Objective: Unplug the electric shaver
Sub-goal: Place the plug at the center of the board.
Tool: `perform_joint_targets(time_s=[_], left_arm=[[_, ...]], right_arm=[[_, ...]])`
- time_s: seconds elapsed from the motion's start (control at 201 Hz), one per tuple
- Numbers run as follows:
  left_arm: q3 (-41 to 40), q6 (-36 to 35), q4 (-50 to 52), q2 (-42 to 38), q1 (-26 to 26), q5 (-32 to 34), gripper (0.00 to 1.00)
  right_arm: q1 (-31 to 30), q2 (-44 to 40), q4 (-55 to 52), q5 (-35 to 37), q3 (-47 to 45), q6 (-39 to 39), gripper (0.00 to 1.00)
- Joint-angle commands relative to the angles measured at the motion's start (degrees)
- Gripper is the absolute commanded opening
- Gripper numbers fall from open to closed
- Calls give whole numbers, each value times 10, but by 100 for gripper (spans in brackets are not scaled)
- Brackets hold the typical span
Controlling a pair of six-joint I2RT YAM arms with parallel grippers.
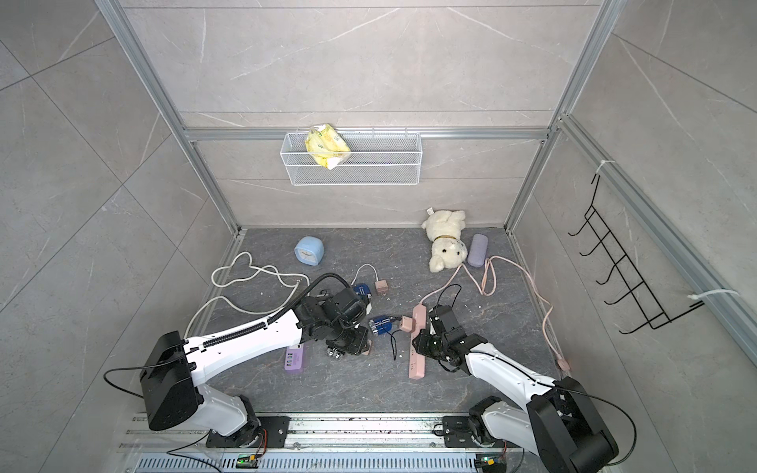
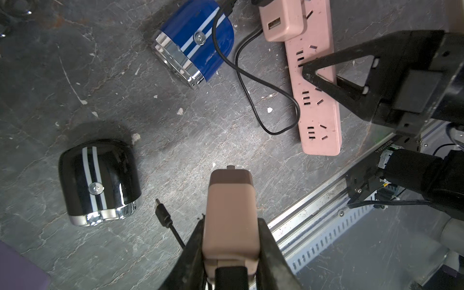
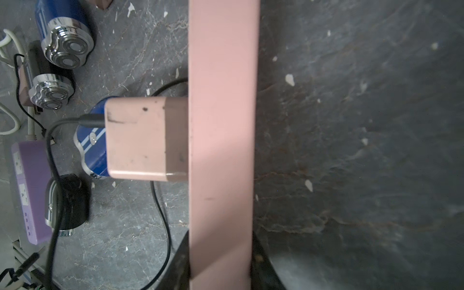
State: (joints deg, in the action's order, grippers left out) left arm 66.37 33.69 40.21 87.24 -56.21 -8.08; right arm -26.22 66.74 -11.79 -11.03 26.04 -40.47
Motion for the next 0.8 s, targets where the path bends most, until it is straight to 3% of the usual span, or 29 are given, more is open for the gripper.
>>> perform_joint_targets(time_s=[0.0, 0.209, 0.562, 0.791], left_arm=[[-11, -2, -35, 15, 2, -14, 0], [-52, 21, -102, 50, 1, -62, 0], [-136, 42, -242, 34, 2, -135, 0], [-135, 37, -248, 63, 1, -141, 0]], right_arm=[[-1, -15, -25, 19, 30, -1, 0], [-1, -28, -55, 22, 46, 7, 0], [-1, -24, -53, 12, 48, 5, 0], [-1, -23, -56, 8, 49, 4, 0]])
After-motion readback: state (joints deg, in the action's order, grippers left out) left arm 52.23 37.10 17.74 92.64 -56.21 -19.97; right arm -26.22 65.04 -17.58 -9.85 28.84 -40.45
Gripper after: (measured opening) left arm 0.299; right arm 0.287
